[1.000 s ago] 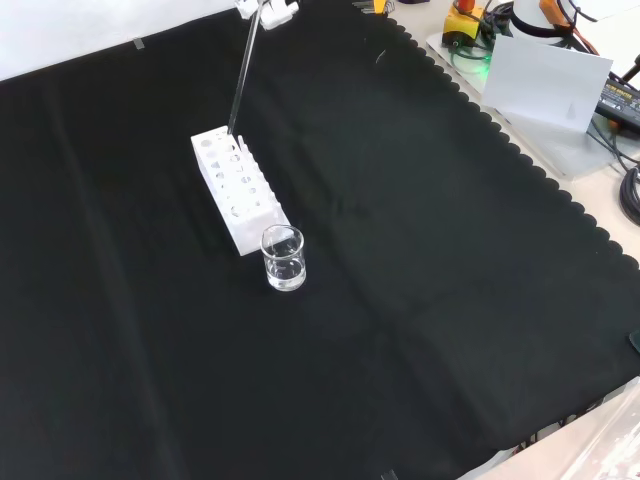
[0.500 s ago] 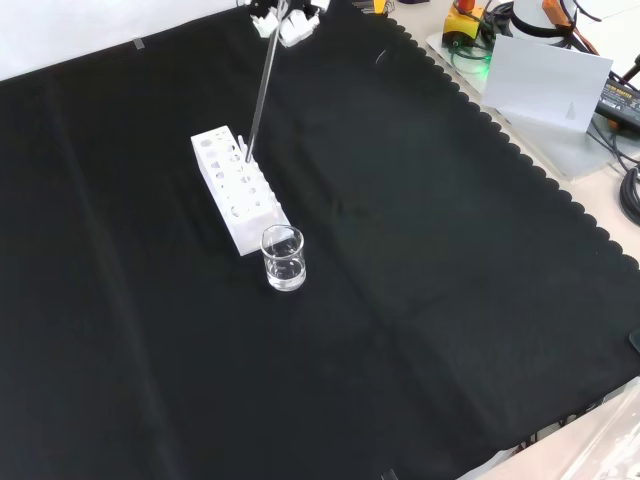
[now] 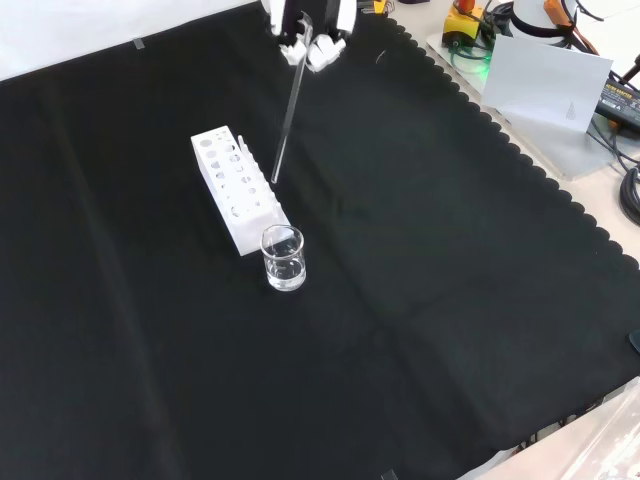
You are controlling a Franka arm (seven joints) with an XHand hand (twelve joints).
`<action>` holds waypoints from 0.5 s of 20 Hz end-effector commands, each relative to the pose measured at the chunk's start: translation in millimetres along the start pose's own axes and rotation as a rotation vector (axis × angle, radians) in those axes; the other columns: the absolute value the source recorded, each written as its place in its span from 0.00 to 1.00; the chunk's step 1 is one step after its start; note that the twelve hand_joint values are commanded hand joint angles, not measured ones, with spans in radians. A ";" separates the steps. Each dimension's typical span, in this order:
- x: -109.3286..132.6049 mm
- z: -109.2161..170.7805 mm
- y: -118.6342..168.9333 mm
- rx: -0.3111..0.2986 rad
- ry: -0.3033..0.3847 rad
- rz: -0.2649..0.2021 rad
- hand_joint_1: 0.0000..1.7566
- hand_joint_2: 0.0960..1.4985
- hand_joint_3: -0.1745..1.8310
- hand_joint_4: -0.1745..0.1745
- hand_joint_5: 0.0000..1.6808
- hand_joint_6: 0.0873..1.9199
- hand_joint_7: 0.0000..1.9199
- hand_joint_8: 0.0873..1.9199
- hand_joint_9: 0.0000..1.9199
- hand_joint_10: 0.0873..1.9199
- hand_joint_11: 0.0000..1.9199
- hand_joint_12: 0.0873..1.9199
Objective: Stir in the beaker to the left of the white test tube rack with the glass rod.
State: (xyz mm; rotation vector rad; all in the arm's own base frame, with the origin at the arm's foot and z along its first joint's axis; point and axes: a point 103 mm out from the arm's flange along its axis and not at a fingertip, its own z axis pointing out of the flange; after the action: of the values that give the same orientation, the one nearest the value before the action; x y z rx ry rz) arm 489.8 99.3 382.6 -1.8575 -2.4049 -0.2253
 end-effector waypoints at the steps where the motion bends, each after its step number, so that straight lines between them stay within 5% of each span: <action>1: 12.9 10.7 3.5 0.013 0.000 -0.040 0.70 0.32 0.51 0.00 0.77 0.35 0.85 0.44 1.00 0.24 0.98 0.20; 10: 25.8 25.8 23.1 0.031 -0.005 -0.073 0.70 0.32 0.51 0.00 0.77 0.35 0.85 0.44 1.00 0.24 0.98 0.20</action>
State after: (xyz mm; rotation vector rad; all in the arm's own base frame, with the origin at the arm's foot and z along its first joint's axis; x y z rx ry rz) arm 498.0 123.3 369.2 -1.7850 -2.4471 -0.2072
